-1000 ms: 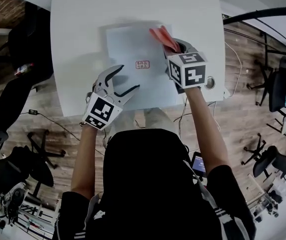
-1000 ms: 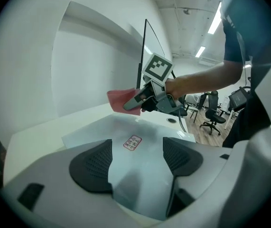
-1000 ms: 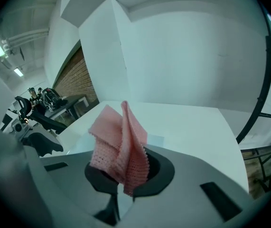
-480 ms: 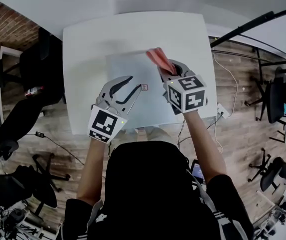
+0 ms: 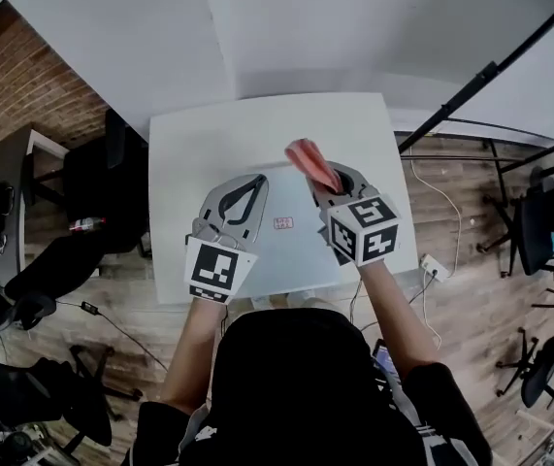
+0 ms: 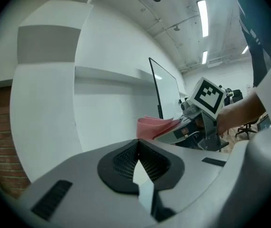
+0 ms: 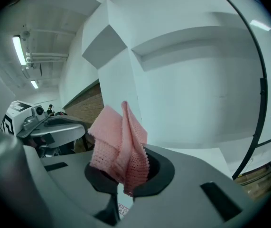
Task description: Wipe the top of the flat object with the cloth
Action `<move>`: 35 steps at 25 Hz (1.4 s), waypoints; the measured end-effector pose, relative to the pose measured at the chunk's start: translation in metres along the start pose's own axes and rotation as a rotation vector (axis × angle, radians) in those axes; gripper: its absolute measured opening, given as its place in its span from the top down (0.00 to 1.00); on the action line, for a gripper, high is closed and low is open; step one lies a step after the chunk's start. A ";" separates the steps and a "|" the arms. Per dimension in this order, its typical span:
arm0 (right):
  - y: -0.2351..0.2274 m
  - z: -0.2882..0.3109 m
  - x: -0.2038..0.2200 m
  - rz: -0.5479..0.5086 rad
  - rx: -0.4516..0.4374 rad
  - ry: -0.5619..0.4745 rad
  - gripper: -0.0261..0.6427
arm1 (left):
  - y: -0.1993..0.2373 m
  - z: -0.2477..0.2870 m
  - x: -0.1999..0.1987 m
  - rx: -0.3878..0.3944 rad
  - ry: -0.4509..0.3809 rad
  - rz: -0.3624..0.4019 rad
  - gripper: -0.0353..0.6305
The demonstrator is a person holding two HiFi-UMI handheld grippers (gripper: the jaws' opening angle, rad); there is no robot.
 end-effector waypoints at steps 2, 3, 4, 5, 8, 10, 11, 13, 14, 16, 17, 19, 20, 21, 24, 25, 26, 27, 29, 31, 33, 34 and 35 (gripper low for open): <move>0.007 -0.006 -0.012 -0.009 -0.006 -0.038 0.89 | 0.003 -0.003 -0.011 0.001 -0.018 -0.017 0.93; 0.010 -0.009 -0.018 -0.016 -0.006 -0.055 0.89 | 0.005 -0.004 -0.017 0.006 -0.029 -0.040 0.93; 0.013 -0.013 -0.024 -0.023 -0.006 -0.071 0.89 | 0.006 -0.005 -0.022 0.008 -0.036 -0.062 0.93; 0.015 -0.016 -0.030 -0.030 -0.006 -0.087 0.89 | 0.008 -0.007 -0.027 0.007 -0.041 -0.080 0.93; 0.023 -0.026 -0.051 -0.035 -0.014 -0.147 0.89 | 0.015 -0.010 -0.049 0.008 -0.083 -0.107 0.93; 0.027 -0.035 -0.066 -0.039 -0.015 -0.193 0.89 | 0.020 -0.013 -0.062 -0.006 -0.130 -0.113 0.93; 0.029 -0.040 -0.073 -0.044 -0.017 -0.213 0.89 | 0.022 -0.015 -0.068 -0.014 -0.149 -0.113 0.93; 0.034 -0.050 -0.085 -0.055 -0.026 -0.248 0.89 | 0.024 -0.018 -0.078 -0.033 -0.171 -0.111 0.93; 0.036 -0.054 -0.090 -0.060 -0.031 -0.263 0.89 | 0.024 -0.019 -0.082 -0.043 -0.177 -0.111 0.93; 0.038 -0.061 -0.099 -0.068 -0.037 -0.287 0.89 | 0.026 -0.022 -0.090 -0.064 -0.190 -0.113 0.93; 0.038 -0.063 -0.103 -0.069 -0.038 -0.296 0.89 | 0.027 -0.023 -0.093 -0.074 -0.198 -0.114 0.93; 0.036 -0.068 -0.107 -0.070 -0.039 -0.306 0.89 | 0.027 -0.024 -0.099 -0.089 -0.210 -0.114 0.93; 0.035 -0.070 -0.108 -0.068 -0.039 -0.309 0.89 | 0.027 -0.024 -0.101 -0.093 -0.213 -0.113 0.93; 0.034 -0.071 -0.110 -0.066 -0.040 -0.312 0.89 | 0.028 -0.023 -0.103 -0.096 -0.214 -0.113 0.93; 0.032 -0.074 -0.114 -0.054 -0.048 -0.322 0.89 | 0.029 -0.022 -0.107 -0.102 -0.217 -0.115 0.93; 0.032 -0.075 -0.115 -0.054 -0.050 -0.325 0.89 | 0.029 -0.022 -0.108 -0.104 -0.220 -0.115 0.93; 0.032 -0.075 -0.116 -0.057 -0.052 -0.328 0.89 | 0.029 -0.022 -0.109 -0.104 -0.224 -0.116 0.93; 0.031 -0.076 -0.116 -0.060 -0.053 -0.329 0.89 | 0.028 -0.022 -0.111 -0.104 -0.227 -0.117 0.93; 0.031 -0.076 -0.116 -0.063 -0.055 -0.328 0.89 | 0.028 -0.021 -0.112 -0.105 -0.228 -0.116 0.93; 0.030 -0.075 -0.116 -0.063 -0.057 -0.328 0.89 | 0.029 -0.021 -0.112 -0.111 -0.222 -0.109 0.93; 0.029 -0.075 -0.116 -0.061 -0.058 -0.331 0.89 | 0.031 -0.021 -0.111 -0.118 -0.220 -0.107 0.93; 0.029 -0.074 -0.116 -0.061 -0.059 -0.333 0.89 | 0.031 -0.021 -0.111 -0.119 -0.221 -0.107 0.93; 0.029 -0.074 -0.116 -0.060 -0.059 -0.335 0.89 | 0.032 -0.021 -0.111 -0.119 -0.222 -0.107 0.93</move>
Point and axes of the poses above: the fingertips, and each gripper's own axes: z forward along the fingers, y to its left, x out of its underside, the point moved 5 cm from there along -z, backward along the fingers, and after that the axes turned 12 degrees about x, right-handed, at the moved point
